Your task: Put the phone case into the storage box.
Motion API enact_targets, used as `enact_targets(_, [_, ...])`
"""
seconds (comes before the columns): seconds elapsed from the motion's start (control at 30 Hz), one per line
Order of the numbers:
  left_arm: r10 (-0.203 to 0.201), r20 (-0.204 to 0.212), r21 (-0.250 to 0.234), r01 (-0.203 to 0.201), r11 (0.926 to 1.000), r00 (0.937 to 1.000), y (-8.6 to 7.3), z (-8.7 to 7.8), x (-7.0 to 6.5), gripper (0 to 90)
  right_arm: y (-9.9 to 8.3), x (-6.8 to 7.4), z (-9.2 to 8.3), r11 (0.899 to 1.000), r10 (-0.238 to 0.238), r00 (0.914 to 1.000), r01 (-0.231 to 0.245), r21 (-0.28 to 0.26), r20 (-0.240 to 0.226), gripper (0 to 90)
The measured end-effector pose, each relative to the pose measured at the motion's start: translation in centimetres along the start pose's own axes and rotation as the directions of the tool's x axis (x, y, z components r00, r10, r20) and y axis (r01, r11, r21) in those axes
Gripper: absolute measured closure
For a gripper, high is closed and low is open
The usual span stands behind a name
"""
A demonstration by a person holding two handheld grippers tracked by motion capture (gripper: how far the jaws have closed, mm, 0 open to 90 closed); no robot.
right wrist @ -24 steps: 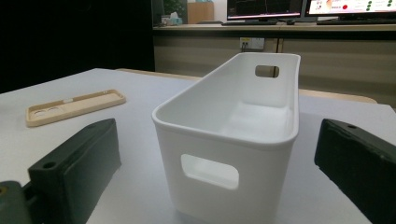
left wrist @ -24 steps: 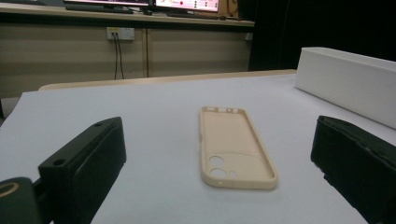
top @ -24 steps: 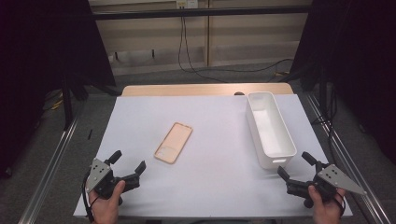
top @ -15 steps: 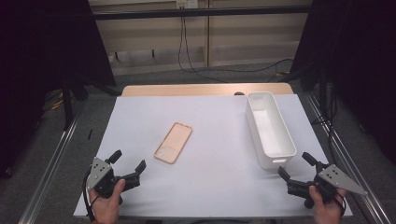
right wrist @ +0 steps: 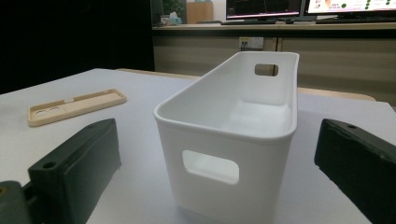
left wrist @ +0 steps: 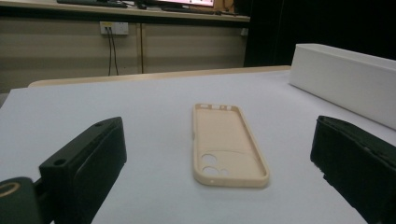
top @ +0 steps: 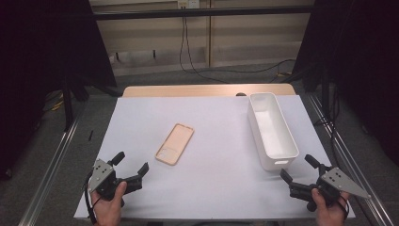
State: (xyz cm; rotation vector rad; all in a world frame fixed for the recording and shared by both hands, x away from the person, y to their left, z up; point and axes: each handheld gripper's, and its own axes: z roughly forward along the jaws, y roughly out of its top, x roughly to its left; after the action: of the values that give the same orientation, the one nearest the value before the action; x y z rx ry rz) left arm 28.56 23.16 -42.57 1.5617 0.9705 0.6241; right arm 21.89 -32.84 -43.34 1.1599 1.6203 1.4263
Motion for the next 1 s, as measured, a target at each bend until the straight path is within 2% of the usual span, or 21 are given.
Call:
enact_targets(0.27, [-0.008,0.009,0.019,0.008,0.9998,0.9999,0.2,0.9,0.0,3.6,-0.2,-0.3,-0.1,1.0,0.015,0.9999,-0.015,0.001,0.003,0.0])
enact_targets(0.77, [0.006,0.037,0.021,-0.006,0.9998,0.9993,1.1,2.7,-0.9,3.2,-0.1,-0.3,0.0,1.0,0.016,0.9999,-0.016,0.003,0.005,0.0])
enact_targets(0.8, [0.019,0.046,0.029,-0.021,0.9994,0.9988,1.2,3.1,-0.9,3.1,-0.1,-0.3,-0.1,1.0,0.015,0.9999,-0.015,0.003,0.006,0.0])
enact_targets(1.0, [0.017,0.061,0.041,-0.02,0.999,0.998,1.4,4.0,-1.2,2.7,-0.2,-0.3,-0.2,1.0,0.017,0.9998,-0.017,0.003,0.009,0.0])
